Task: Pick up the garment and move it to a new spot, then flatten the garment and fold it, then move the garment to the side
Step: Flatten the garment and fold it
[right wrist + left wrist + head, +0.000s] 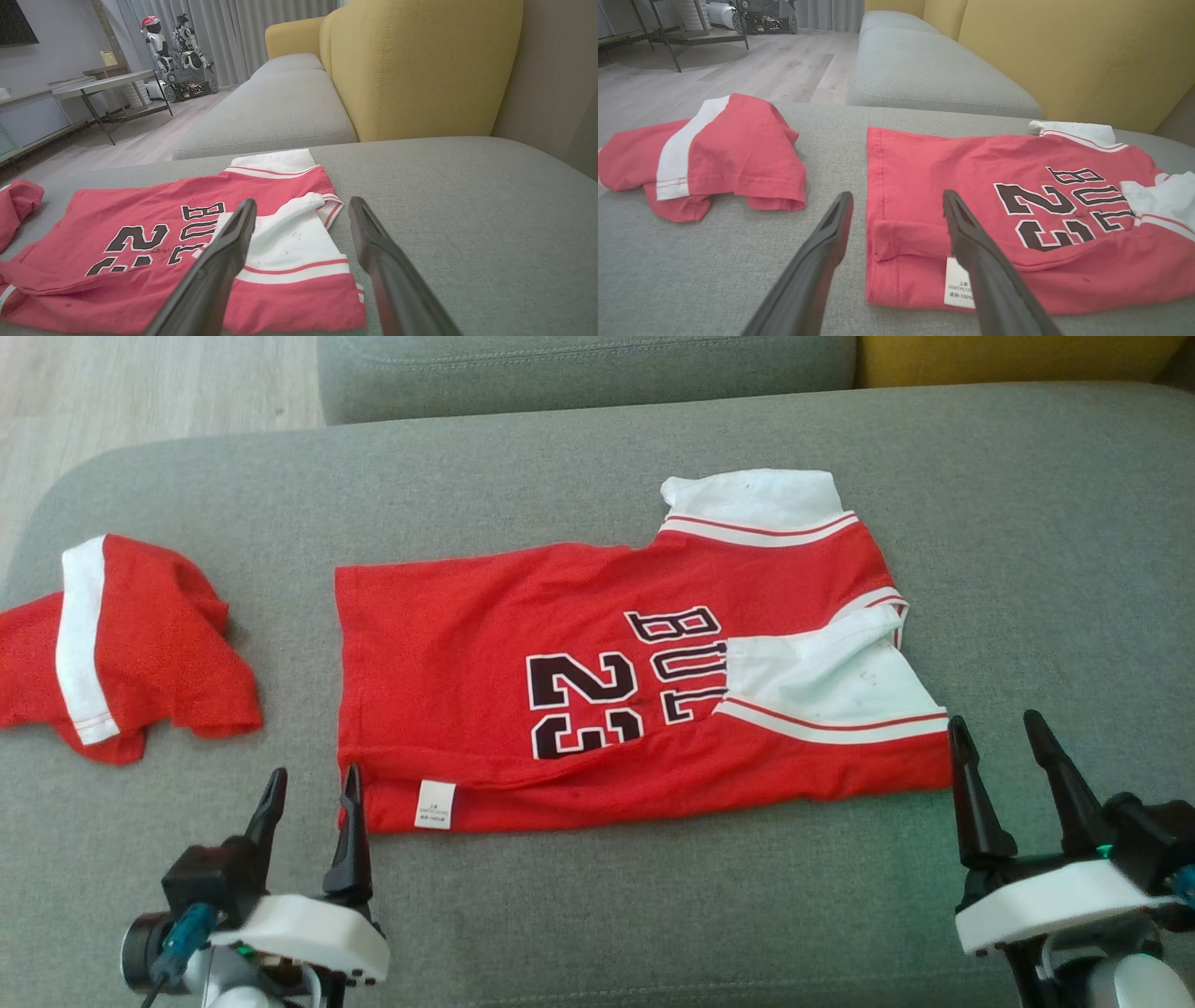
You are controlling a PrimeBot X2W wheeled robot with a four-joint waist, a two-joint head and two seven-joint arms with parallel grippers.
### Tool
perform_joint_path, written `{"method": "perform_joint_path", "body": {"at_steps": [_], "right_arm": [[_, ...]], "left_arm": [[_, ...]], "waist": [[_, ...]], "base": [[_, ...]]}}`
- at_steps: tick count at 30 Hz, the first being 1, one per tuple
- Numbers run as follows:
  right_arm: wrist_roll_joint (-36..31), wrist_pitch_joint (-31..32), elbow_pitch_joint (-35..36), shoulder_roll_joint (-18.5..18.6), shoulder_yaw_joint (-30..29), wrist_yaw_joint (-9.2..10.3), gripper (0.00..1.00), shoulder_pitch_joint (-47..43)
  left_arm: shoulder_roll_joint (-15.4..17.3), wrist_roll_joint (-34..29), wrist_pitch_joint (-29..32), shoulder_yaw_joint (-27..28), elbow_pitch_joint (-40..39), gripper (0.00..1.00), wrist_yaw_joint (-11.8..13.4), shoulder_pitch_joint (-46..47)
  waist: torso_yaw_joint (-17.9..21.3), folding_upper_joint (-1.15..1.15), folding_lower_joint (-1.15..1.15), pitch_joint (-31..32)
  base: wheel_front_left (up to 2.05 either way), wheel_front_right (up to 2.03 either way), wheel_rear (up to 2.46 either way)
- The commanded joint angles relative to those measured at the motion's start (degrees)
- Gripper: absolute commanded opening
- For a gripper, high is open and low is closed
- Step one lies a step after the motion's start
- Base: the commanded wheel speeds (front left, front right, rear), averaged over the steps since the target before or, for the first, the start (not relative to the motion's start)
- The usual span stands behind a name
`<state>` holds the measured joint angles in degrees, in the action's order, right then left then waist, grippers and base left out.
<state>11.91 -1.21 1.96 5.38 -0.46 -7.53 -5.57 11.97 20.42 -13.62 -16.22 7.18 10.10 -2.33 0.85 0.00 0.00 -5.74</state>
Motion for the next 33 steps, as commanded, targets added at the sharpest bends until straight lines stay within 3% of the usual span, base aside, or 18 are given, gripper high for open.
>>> {"method": "perform_joint_path", "body": {"at_steps": [1, 9, 26, 27, 28, 29, 30, 31, 33], "right_arm": [[-0.43, 0.06, 2.35, 0.31, 1.03, 0.04, 1.00, 0.62], [0.88, 2.04, -0.15, 0.19, -0.12, 0.04, 1.00, 1.19], [0.95, 10.64, -19.68, 1.68, -2.67, 0.04, 1.00, 12.32], [1.23, 10.93, -20.33, 1.66, -2.60, 0.04, 1.00, 12.83], [1.53, 11.24, -20.94, 1.63, -2.51, 0.04, 0.91, 13.24], [1.74, 11.65, -21.40, 1.55, -2.37, 0.04, 0.45, 13.52], [2.20, 11.77, -21.63, 1.42, -2.26, 0.04, 0.13, 13.75], [2.57, 11.89, -21.87, 1.39, -2.19, 0.04, 0.00, 13.89], [3.04, 11.90, -22.26, 1.48, -2.19, 0.04, 0.00, 13.96]], "left_arm": [[0.99, 0.18, 0.12, 1.63, -1.47, 1.00, 0.17, 1.12], [0.13, 2.86, 2.82, 0.95, 0.11, 1.00, -1.14, 1.53], [-1.57, 10.56, 7.79, 0.87, 15.26, 1.00, -7.91, 9.84], [-1.51, 10.73, 8.07, 0.75, 15.81, 0.84, -8.23, 10.14], [-1.52, 10.92, 8.16, 0.68, 16.22, 0.47, -8.55, 10.42], [-1.52, 11.11, 8.13, 0.63, 16.54, 0.18, -8.87, 10.59], [-1.51, 11.23, 8.06, 0.60, 16.84, 0.00, -9.08, 10.72], [-1.54, 11.39, 7.91, 0.60, 17.07, 0.00, -9.28, 10.84], [-1.52, 11.56, 7.43, 0.58, 17.39, 0.00, -9.66, 11.00]], "waist": [[-0.03, 0.00, 0.00, 0.08], [-0.41, 0.00, 0.00, -0.52], [-1.33, 0.00, 0.00, -6.00], [-1.38, 0.00, 0.00, -6.14], [-1.45, 0.00, 0.00, -6.26], [-1.52, 0.00, 0.00, -6.35], [-1.59, 0.00, 0.00, -6.43], [-1.67, 0.00, 0.00, -6.48], [-1.87, 0.00, 0.00, -6.49]], "base": [[0.00, 0.00, 0.00], [0.00, 0.00, 0.00], [0.00, 0.00, 0.00], [0.00, 0.00, 0.00], [0.00, 0.00, 0.00], [0.00, 0.00, 0.00], [0.00, 0.00, 0.00], [0.00, 0.00, 0.00], [0.00, 0.00, 0.00]]}}
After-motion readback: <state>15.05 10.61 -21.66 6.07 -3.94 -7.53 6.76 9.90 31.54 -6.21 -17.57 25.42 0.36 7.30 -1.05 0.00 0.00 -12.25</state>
